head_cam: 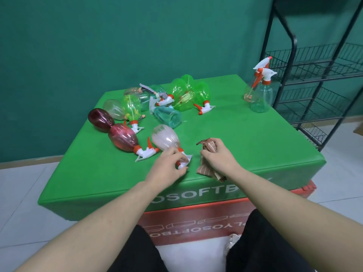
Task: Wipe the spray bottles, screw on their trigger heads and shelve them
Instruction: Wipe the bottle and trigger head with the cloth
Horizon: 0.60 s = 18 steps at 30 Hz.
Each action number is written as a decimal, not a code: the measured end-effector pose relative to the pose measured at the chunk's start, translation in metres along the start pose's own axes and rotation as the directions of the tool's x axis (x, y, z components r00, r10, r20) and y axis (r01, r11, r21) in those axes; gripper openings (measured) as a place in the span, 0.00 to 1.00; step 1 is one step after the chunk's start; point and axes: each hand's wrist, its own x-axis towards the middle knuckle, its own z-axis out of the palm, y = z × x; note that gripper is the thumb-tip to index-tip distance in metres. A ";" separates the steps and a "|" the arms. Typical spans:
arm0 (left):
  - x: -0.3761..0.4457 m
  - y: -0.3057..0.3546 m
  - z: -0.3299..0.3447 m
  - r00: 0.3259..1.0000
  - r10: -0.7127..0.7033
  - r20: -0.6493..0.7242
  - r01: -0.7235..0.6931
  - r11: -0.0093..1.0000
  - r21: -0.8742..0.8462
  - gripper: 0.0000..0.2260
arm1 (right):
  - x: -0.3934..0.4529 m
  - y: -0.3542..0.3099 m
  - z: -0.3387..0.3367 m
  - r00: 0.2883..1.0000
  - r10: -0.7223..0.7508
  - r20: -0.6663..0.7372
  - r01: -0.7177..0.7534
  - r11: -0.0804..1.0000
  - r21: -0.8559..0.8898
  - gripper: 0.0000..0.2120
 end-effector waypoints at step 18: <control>0.019 -0.017 -0.041 0.955 0.100 0.279 -0.241 0.810 0.534 0.34 | -0.011 0.015 -0.002 1.000 -0.028 -0.010 0.028 1.000 0.008 0.22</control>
